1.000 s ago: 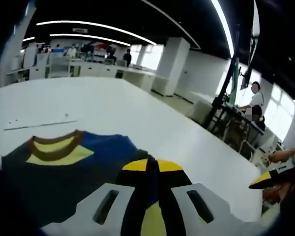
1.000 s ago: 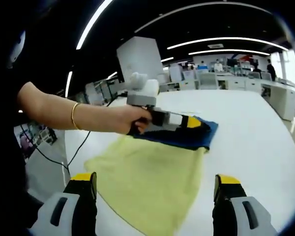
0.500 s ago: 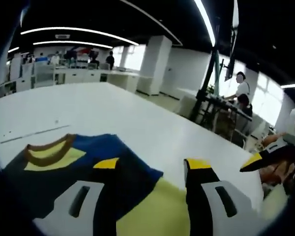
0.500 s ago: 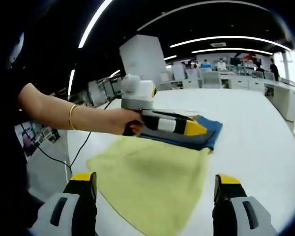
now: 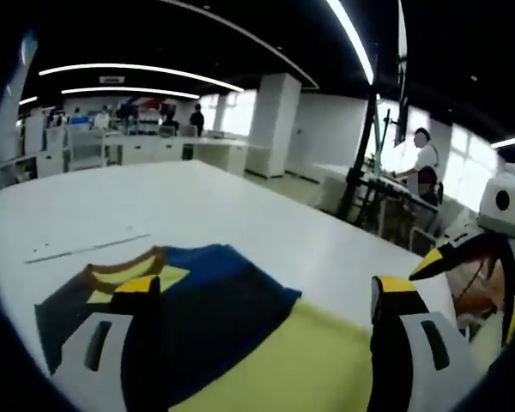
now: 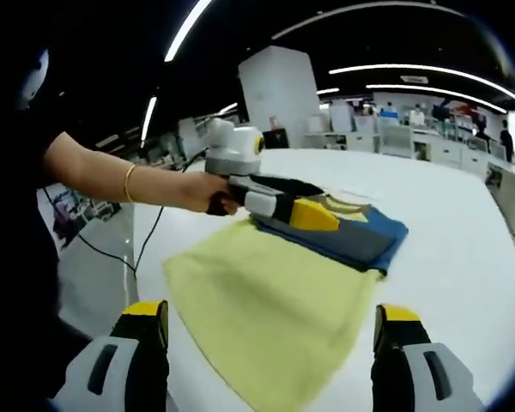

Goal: Fold the garment on the visible template until the final outline fits inside the template.

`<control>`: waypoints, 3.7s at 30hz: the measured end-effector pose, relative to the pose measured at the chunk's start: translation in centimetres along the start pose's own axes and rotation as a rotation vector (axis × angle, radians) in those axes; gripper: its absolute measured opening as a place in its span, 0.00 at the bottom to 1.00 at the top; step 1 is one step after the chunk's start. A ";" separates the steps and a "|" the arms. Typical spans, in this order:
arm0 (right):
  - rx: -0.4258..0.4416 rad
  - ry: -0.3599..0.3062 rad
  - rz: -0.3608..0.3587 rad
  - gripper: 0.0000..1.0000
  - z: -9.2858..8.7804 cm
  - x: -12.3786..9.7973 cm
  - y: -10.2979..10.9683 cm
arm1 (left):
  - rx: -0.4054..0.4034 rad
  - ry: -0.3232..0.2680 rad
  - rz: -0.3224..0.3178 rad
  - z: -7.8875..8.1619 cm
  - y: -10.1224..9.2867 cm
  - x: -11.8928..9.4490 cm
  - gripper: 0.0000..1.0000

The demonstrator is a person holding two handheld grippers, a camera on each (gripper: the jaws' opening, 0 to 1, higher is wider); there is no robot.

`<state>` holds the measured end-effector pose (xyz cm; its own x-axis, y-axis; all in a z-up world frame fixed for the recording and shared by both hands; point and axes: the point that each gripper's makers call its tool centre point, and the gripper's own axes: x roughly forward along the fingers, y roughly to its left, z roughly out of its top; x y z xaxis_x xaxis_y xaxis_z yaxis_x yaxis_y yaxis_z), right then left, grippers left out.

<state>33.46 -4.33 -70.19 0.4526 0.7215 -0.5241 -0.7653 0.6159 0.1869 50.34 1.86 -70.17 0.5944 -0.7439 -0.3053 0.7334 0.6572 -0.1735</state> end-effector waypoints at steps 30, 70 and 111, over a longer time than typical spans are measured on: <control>-0.162 0.204 0.050 0.95 -1.9 -0.2 1.1 | 0.129 0.146 -0.016 -5.3 0.5 -13.8 0.97; -0.319 0.345 0.031 0.48 -9.2 0.3 1.6 | 0.238 0.459 -0.054 -17.6 -4.1 -24.0 0.45; -0.250 0.390 -0.014 0.04 -10.9 1.6 -1.1 | 0.206 0.562 -0.013 -18.9 -2.3 -23.8 0.06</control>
<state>30.08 -7.30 -80.29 0.2945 0.5111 -0.8075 -0.8687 0.4952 -0.0033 28.34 20.34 -80.18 0.3604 -0.5367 -0.7629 0.8216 0.5699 -0.0127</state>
